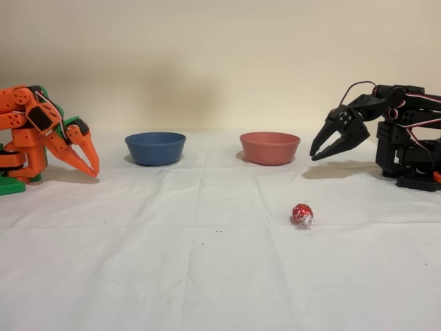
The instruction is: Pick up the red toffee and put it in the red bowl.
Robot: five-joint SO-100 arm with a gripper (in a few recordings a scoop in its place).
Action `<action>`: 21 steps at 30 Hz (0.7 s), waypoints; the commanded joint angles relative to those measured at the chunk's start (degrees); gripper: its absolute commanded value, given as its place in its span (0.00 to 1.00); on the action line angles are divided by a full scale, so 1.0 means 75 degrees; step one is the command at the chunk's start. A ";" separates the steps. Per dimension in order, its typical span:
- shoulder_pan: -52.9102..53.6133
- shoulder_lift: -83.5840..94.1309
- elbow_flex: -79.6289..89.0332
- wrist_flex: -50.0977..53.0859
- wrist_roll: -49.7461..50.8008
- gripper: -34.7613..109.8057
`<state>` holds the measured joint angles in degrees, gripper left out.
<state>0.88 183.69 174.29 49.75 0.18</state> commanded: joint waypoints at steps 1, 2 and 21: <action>0.0094 0.0082 0.0164 0.0105 0.0059 0.25; 0.0094 0.0082 0.0164 0.0105 0.0059 0.25; 0.0047 0.0082 0.0164 0.0094 -0.0234 0.25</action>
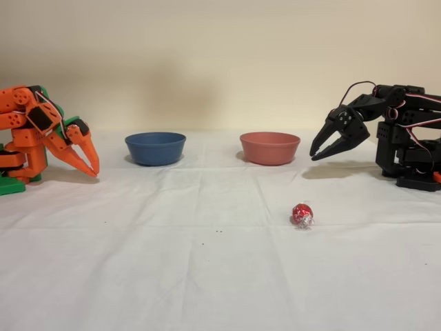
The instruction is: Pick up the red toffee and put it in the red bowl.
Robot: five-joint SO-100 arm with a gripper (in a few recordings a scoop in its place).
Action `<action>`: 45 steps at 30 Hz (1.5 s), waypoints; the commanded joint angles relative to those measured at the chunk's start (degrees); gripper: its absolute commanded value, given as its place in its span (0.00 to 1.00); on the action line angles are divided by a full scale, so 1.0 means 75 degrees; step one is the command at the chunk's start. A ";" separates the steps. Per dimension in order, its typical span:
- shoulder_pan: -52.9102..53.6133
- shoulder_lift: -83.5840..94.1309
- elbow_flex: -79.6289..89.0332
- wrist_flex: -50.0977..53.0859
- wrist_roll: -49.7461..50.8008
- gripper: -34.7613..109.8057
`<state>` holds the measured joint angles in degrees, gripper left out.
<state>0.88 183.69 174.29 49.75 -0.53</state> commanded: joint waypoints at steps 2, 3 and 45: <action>0.0047 0.0082 0.0164 0.0023 -0.0035 0.24; 0.0047 0.0082 0.0164 -0.0059 -0.0082 0.24; -0.0785 -0.7301 -0.9996 0.2719 0.0047 0.24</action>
<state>-1.85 132.98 107.67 68.73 -1.76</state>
